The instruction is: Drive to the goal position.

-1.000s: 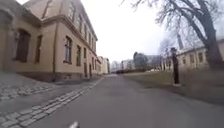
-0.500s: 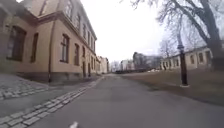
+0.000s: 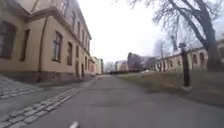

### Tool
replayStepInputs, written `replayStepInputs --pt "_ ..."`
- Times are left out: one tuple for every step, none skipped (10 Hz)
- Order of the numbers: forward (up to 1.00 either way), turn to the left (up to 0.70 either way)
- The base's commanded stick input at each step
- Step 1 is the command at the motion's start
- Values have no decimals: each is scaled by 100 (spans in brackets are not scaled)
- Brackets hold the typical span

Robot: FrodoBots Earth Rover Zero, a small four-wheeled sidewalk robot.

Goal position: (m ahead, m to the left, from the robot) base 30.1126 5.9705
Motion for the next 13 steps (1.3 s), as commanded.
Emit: replayStepInputs --pt "100 0" --pt "100 0" --pt "100 0" --pt "100 0" --pt "100 0" --pt "100 0" --pt "100 0" --pt "100 0" --pt "100 0" --pt "100 0" --pt "100 0" --pt "100 0" --pt "100 0"
